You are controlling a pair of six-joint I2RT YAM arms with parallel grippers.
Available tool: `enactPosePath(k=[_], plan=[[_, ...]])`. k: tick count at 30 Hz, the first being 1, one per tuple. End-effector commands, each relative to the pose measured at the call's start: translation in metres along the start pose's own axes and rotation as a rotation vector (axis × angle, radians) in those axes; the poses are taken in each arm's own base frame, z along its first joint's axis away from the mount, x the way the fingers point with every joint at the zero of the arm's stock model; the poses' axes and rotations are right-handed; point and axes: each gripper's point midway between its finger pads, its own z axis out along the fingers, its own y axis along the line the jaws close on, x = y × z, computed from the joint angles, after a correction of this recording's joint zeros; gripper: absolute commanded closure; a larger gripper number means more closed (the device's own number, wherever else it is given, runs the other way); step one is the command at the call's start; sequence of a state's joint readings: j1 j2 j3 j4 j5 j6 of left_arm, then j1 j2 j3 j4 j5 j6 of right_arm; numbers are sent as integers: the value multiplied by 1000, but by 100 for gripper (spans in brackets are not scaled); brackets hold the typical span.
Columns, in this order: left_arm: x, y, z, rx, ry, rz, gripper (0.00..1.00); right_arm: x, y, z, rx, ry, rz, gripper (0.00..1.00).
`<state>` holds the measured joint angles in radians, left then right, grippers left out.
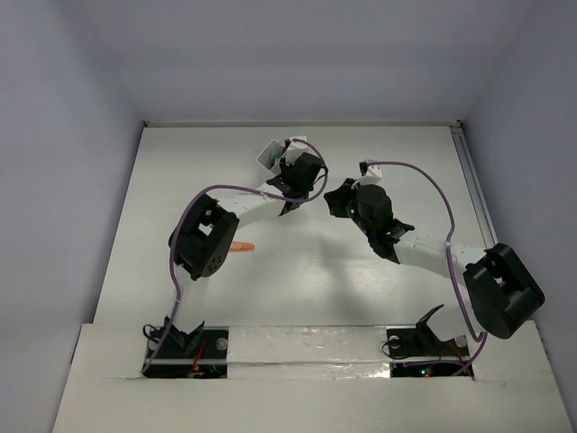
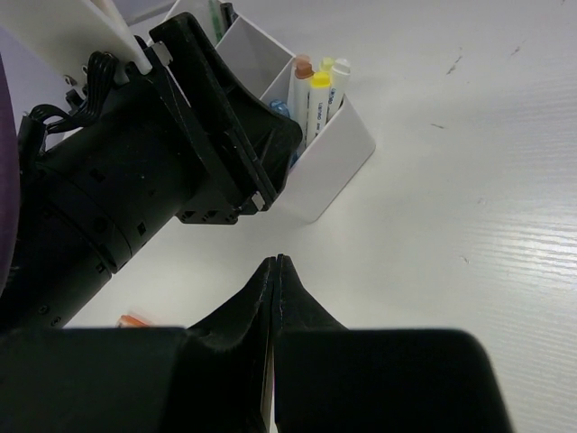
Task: Sort the stationery into containers
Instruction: Pick up the stationery from the storage box.
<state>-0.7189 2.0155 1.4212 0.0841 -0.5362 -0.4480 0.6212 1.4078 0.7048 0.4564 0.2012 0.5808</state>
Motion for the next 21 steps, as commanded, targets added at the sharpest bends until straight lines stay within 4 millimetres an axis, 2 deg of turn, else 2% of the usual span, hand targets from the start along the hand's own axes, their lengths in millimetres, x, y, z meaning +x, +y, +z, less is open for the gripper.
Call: enactPosePath(k=[1, 3, 4, 9, 12, 18, 21], plan=[[-12, 4, 2, -36, -29, 10, 69, -10, 7, 1, -30, -42, 21, 100], [-11, 4, 2, -38, -26, 12, 75, -11, 7, 0, -32, -45, 22, 100], [-10, 5, 3, -41, -24, 11, 83, -12, 7, 0, -30, -48, 22, 100], [-9, 7, 1, -46, -23, 6, 98, -13, 8, -1, -36, -50, 23, 100], [-10, 12, -2, -62, -27, 6, 100, -12, 8, -1, -36, -48, 24, 100], [-31, 22, -16, -92, -87, -7, 100, -11, 10, 0, -46, -43, 26, 100], [-36, 18, -18, -99, -96, -4, 100, -11, 11, 0, -50, -41, 27, 100]])
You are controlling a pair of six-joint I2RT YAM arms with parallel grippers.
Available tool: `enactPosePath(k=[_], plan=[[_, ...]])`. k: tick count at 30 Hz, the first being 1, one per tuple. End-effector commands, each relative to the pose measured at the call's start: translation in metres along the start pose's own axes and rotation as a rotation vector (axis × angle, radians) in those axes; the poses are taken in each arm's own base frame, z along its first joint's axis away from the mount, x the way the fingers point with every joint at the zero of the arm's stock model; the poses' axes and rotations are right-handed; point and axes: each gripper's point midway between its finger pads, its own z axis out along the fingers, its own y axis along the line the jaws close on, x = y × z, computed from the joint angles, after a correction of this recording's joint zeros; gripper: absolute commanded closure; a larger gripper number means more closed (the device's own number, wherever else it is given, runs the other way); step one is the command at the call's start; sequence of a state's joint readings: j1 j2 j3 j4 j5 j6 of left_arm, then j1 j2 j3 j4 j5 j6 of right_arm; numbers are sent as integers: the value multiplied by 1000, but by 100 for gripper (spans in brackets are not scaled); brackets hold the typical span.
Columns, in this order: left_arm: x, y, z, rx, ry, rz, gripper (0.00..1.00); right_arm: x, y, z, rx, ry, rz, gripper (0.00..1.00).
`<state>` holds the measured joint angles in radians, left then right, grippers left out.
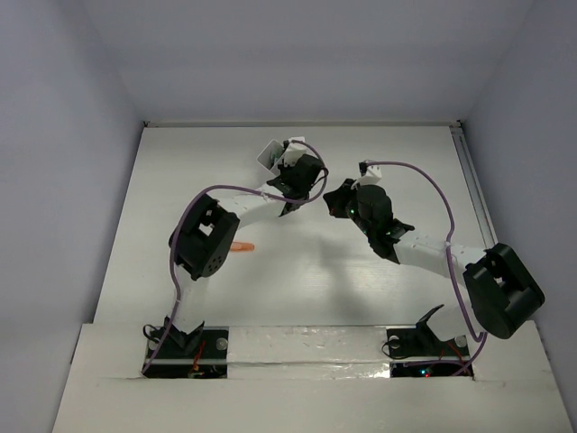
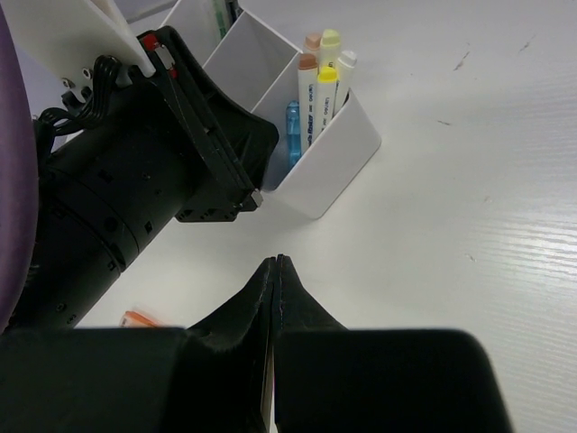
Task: Sort the stationery into containers
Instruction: Pick up the stationery from the storage box.
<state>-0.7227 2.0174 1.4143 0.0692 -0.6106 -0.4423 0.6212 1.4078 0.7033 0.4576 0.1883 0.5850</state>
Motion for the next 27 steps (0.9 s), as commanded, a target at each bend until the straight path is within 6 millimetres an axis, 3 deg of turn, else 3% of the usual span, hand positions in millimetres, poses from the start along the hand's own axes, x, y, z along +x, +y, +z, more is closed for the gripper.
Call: enactPosePath(k=[1, 4, 12, 13, 20, 27], plan=[[-35, 8, -16, -40, -72, -24, 89, -13, 9, 0, -40, -49, 23, 100], [-36, 5, -12, -39, -78, -31, 72, -11, 8, 1, -37, -44, 20, 100], [-27, 1, -1, -63, -47, -3, 69, -14, 11, 0, -43, -49, 15, 100], [-24, 0, 2, -65, -43, 2, 65, -13, 10, 0, -44, -47, 15, 100], [-5, 0, 14, -87, -3, 39, 69, -15, 12, -2, -52, -53, 21, 100], [-3, 0, 17, -99, -4, 37, 77, -16, 9, -4, -42, -60, 22, 100]])
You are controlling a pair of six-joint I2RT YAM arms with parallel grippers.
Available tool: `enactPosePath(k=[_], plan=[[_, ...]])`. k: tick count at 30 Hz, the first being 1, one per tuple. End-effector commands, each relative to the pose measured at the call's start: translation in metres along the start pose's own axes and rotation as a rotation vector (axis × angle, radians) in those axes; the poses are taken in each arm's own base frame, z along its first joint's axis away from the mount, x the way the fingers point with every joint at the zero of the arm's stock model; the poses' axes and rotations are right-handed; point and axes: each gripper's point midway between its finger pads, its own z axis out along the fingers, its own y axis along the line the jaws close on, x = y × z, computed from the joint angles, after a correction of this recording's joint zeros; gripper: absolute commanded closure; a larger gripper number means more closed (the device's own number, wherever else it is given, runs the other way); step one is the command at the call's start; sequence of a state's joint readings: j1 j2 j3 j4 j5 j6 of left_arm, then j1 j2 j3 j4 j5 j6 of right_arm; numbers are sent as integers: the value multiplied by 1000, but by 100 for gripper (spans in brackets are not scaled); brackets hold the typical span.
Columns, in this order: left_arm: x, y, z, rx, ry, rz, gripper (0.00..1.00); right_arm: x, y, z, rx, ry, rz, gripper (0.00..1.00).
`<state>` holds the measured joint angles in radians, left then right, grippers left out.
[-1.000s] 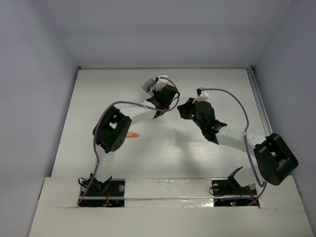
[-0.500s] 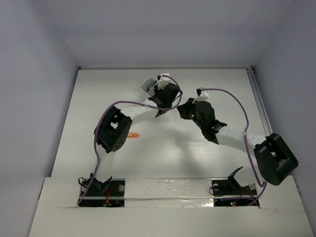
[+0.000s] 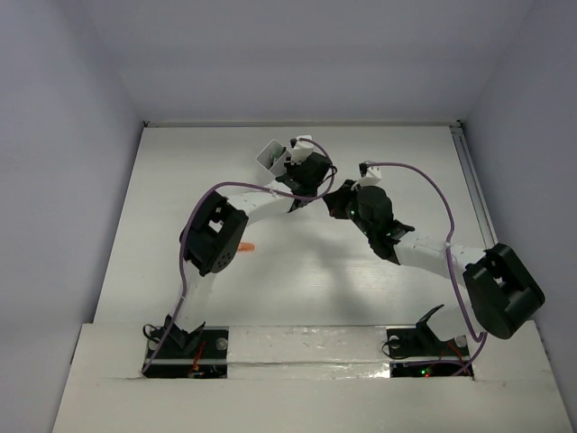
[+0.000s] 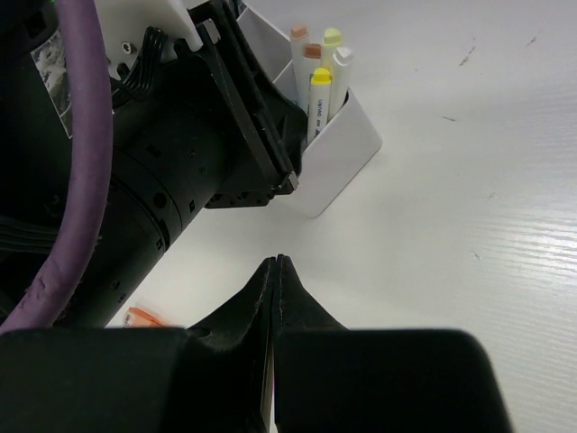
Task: Sort the stationery into containers
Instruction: Pick up the stationery from the storage box, then place the stationery in the storage box.
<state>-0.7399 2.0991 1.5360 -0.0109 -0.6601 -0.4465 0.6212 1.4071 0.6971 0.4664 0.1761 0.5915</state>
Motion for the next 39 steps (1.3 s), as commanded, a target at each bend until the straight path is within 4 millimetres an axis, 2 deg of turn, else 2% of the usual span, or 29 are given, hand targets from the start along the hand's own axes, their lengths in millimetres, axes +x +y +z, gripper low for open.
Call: enactPosePath(k=[1, 4, 13, 16, 18, 22, 31, 37, 39], plan=[[-2, 12, 8, -57, -7, 9, 83, -17, 8, -4, -33, -65, 16, 100], [-3, 14, 7, -63, -12, 3, 100, -16, 7, -3, -29, -62, 15, 100], [-16, 23, -5, -75, -39, -4, 100, -13, 6, -1, -29, -57, 19, 100], [-32, 29, -16, -75, -69, -18, 100, -10, 6, 0, -33, -49, 21, 100], [-50, 29, -33, -55, -105, -37, 100, -11, 7, 0, -37, -49, 24, 100], [-69, 26, -55, -28, -144, -45, 100, -10, 8, 1, -38, -48, 26, 100], [-109, 24, -78, 31, -222, -110, 100, -11, 7, -1, -38, -52, 28, 100], [-133, 29, -86, 16, -288, -111, 100, -12, 8, -3, -39, -55, 29, 100], [-134, 37, -75, -20, -298, -100, 100, -13, 8, -3, -42, -56, 29, 100]])
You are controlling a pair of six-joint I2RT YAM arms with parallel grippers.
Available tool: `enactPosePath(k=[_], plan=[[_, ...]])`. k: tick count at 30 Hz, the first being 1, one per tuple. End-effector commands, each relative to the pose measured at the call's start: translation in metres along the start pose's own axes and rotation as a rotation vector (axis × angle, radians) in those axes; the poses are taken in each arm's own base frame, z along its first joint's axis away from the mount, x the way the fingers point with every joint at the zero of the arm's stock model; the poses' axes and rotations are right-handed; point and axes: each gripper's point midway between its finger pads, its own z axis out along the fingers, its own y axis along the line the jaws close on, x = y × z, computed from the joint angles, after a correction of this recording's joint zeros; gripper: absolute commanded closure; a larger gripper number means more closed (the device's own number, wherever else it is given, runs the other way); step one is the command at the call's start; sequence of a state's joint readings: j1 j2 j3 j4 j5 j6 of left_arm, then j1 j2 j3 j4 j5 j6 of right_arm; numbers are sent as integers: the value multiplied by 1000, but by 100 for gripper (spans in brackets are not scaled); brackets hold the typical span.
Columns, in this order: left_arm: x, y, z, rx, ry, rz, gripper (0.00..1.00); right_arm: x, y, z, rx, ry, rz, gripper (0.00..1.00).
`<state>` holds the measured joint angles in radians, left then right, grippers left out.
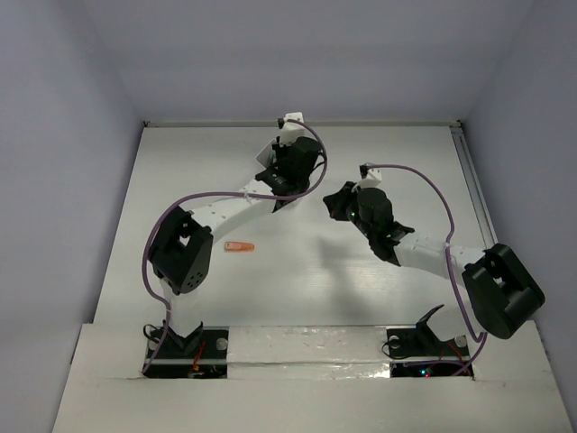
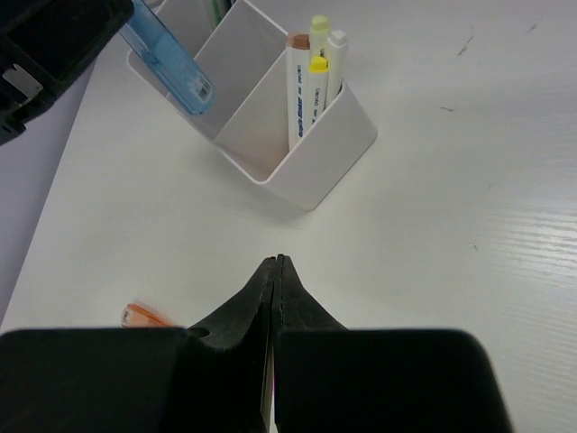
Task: Sort the stationery into containers
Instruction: Place the stationery in the storage box.
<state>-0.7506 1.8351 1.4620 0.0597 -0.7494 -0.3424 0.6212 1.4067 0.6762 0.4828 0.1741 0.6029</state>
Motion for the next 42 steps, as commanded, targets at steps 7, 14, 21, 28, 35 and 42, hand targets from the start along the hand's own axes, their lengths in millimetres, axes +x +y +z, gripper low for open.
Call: enactPosePath(k=[7, 14, 21, 28, 35, 42], plan=[[-18, 25, 29, -91, -98, 17, 100, -20, 11, -5, -42, -69, 16, 100], [-9, 27, 38, -93, -108, 30, 100, -20, 11, -3, -43, -70, 17, 100], [4, 26, 40, -79, -96, 21, 100, -17, 11, 0, -43, -63, 17, 100], [14, 26, 42, -74, -73, 28, 70, -17, 11, 2, -42, -58, 13, 100], [1, 24, 34, -50, -82, -13, 64, -20, 13, 0, -46, -67, 10, 99], [-54, 26, -9, 41, -153, -150, 66, -15, 42, 3, -192, -3, -69, 100]])
